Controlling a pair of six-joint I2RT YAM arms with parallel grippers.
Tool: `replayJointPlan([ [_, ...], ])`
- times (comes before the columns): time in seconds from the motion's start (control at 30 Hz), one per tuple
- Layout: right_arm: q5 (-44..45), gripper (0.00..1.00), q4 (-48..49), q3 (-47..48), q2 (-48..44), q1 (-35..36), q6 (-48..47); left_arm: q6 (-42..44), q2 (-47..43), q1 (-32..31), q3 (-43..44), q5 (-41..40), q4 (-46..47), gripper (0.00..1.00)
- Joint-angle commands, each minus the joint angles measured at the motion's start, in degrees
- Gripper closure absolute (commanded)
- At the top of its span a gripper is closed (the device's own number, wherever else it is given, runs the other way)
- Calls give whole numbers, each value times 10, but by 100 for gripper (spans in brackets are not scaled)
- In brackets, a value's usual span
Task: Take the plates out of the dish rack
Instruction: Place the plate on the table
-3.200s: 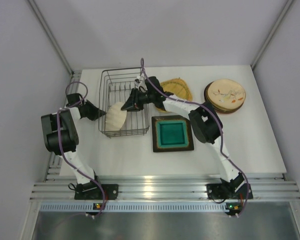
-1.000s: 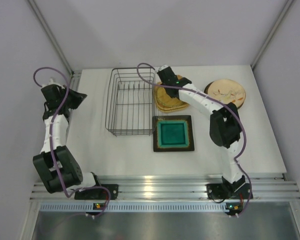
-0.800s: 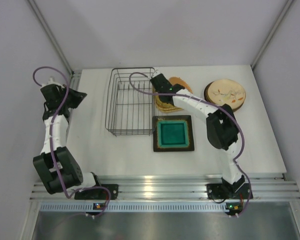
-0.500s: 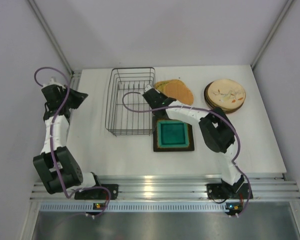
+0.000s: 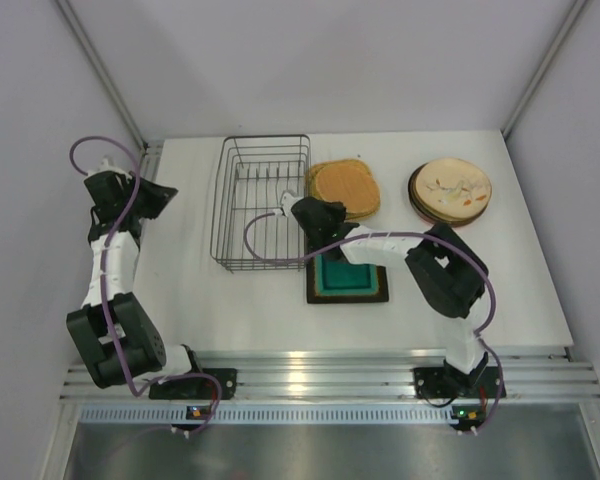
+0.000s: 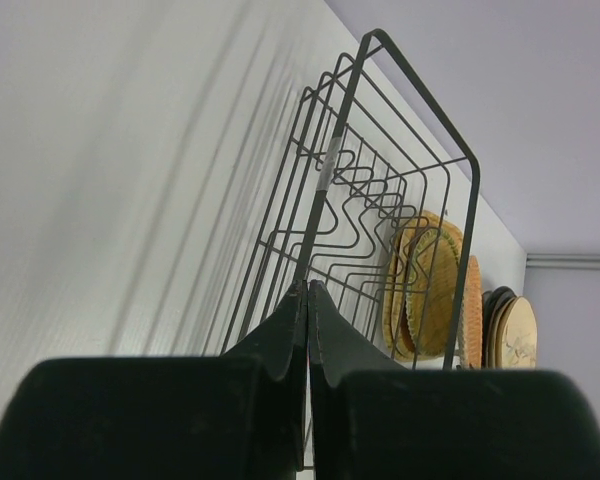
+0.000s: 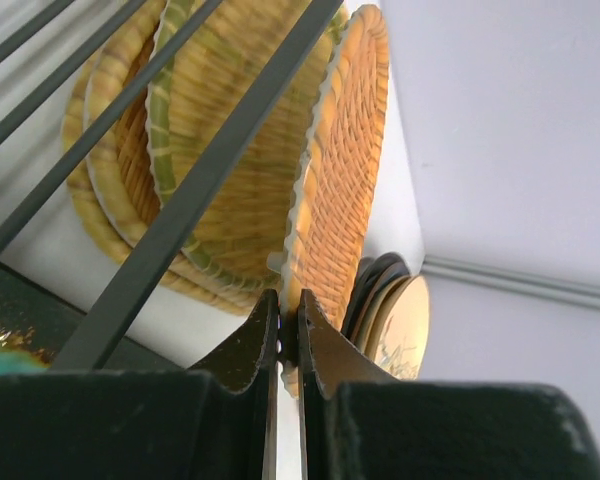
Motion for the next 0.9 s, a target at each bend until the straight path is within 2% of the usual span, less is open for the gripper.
replayJointPlan([
  [0.0,2,100,134,-17,-46,8,-77,-7,-5,-2,-5,18,43,100],
  [0.1,-29,100,183,-50,-44,1,-116,-11,-3,-3,-10,24,49,100],
  [0.3,-91,100,161,-54,-33,-12,-84,-17,0,-3,-19,32,59,100],
  [0.4,-106,96,163,-62,-36,-11,-70,-19,3,-2,-21,34,59,100],
  [0.5,-127,83,155,-67,-56,-12,-49,-24,5,-2,-21,39,59,100],
  [0.53,-134,75,144,-60,-64,-15,-29,-25,6,-3,-19,40,59,100],
  [0.6,-155,66,101,-47,-80,-18,-7,-26,6,-3,-16,40,59,100],
  [0.63,-162,54,86,-40,-87,-18,15,-27,5,-3,-12,43,59,100],
  [0.67,-170,50,71,-29,-92,-18,23,-28,5,-3,-9,43,59,100],
  [0.77,-172,40,28,-5,-119,-19,67,-30,4,-3,1,47,59,100],
  [0.87,-147,37,-2,15,-141,-24,128,-30,4,-3,9,52,54,99],
])
